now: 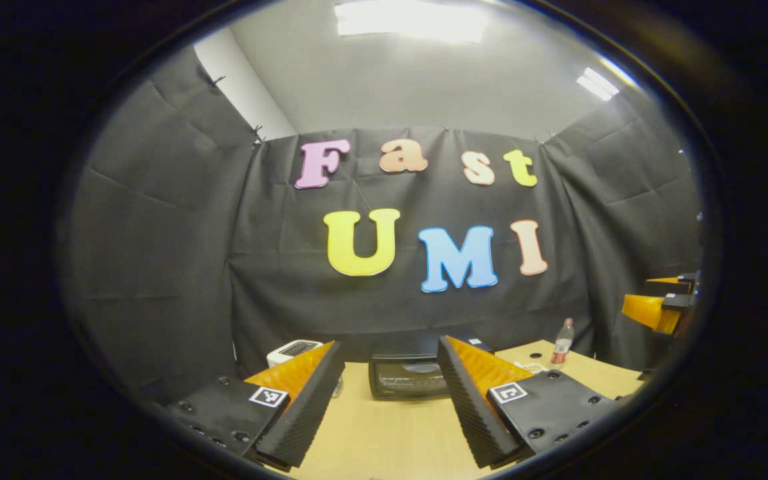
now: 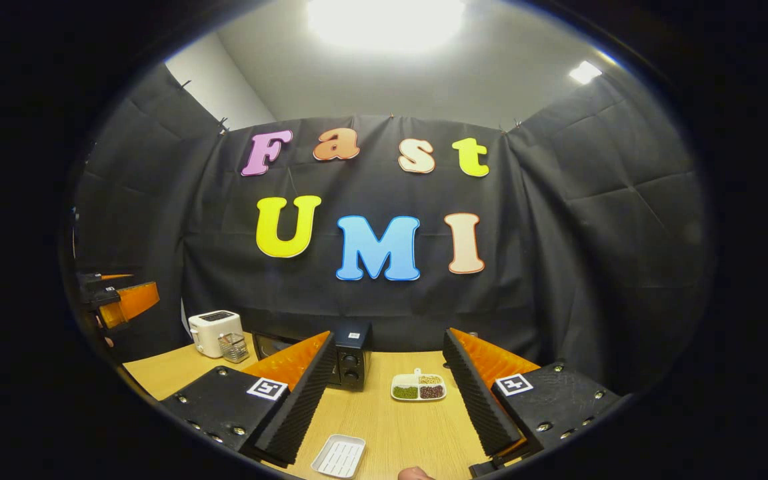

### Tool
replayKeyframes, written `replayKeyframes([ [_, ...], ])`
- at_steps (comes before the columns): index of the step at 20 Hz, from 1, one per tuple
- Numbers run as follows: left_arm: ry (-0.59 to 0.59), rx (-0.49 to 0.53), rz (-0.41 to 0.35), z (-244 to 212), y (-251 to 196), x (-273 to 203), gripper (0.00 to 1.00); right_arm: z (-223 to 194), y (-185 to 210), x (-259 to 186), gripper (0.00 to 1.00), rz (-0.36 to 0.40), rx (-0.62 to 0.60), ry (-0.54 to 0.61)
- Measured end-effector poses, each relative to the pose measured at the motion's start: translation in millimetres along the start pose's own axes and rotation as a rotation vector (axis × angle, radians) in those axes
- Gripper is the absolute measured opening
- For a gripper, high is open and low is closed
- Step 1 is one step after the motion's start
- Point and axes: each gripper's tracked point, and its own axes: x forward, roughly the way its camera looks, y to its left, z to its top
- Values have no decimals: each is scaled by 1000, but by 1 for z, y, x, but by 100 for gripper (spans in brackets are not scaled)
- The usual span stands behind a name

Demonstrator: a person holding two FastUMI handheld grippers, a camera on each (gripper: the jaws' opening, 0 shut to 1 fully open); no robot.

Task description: Open the electric oven with the left hand, put the food in, and close the electric oven.

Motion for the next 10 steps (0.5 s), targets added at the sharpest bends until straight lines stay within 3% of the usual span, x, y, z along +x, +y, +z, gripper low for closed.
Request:
replayKeyframes([
  [3,-7,7,-8,5,-1,1,99,1,-2,1,98,-6,-6,-4],
  [5,-14,10,-9,6,0,3,94,4,-1,0,98,-14,-10,-11],
  [6,-15,11,-16,6,-2,3,99,4,-2,0,98,-17,-16,-13],
  [7,-17,15,-20,7,-3,3,94,4,-1,0,98,-16,-20,-14],
  [10,-23,21,-27,9,-1,3,99,7,4,0,98,-9,-20,-17],
])
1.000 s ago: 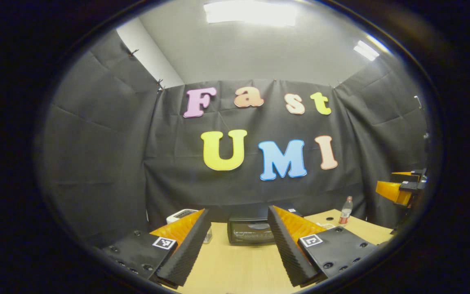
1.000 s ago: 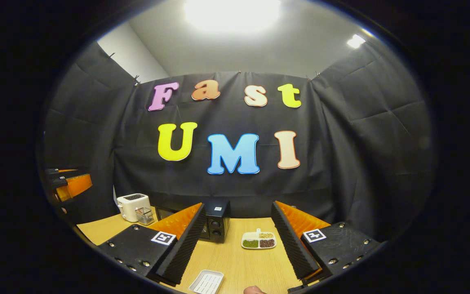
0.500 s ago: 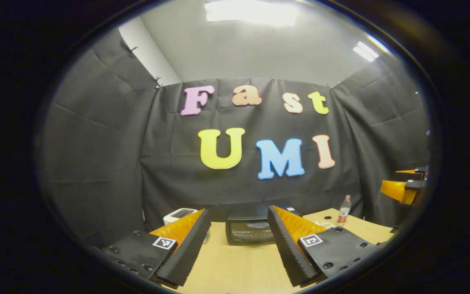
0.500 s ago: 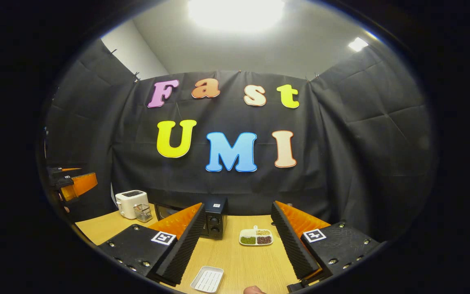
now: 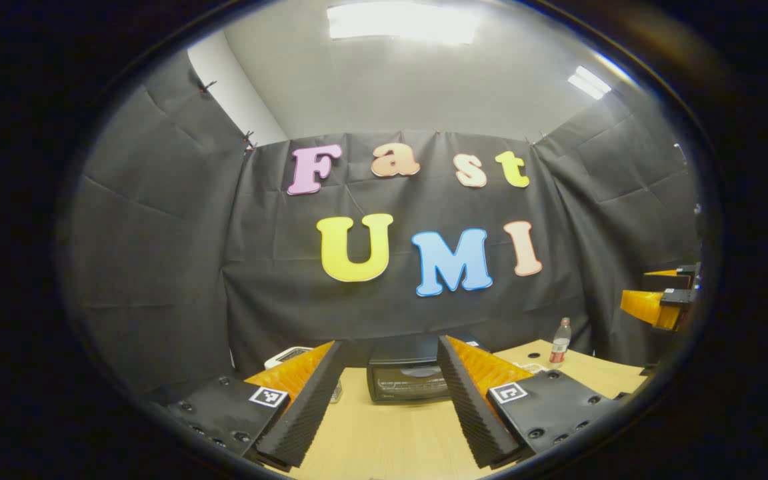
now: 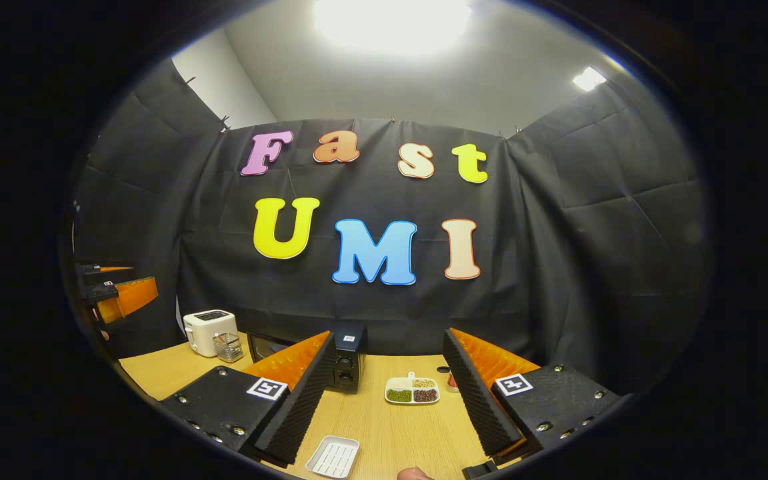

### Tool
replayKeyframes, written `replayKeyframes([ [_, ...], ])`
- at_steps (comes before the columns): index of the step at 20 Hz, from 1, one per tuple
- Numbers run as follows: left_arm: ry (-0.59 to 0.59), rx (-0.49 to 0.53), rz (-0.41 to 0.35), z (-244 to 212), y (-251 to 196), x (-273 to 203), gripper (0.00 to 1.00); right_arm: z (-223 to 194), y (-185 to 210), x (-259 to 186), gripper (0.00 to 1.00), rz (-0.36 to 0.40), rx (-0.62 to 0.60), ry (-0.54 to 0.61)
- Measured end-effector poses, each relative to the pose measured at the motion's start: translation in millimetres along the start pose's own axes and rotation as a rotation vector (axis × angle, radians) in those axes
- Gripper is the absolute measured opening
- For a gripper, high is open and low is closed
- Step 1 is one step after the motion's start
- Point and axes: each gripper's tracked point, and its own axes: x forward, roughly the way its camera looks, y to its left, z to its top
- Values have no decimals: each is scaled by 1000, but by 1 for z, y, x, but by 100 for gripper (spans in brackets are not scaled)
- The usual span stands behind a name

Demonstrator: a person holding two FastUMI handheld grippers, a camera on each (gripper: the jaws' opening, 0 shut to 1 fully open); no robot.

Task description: Open the electric oven with the left hand, put the food in, and close the electric oven.

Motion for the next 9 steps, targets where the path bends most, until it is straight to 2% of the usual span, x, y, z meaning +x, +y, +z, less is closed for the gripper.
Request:
replayKeyframes([
  [1,-2,-3,-2,1,0,1,99,0,0,1,98,2,1,-2],
  [2,-3,-5,-3,-1,1,2,94,0,2,1,98,2,0,-2],
  [3,-5,-7,-5,0,2,3,94,0,3,1,98,-1,0,-2],
  [4,-5,-8,-6,-1,3,2,99,0,3,2,98,-4,-1,-2],
  [9,-2,-7,-20,-4,6,8,94,-3,9,3,98,-8,-13,0],
])
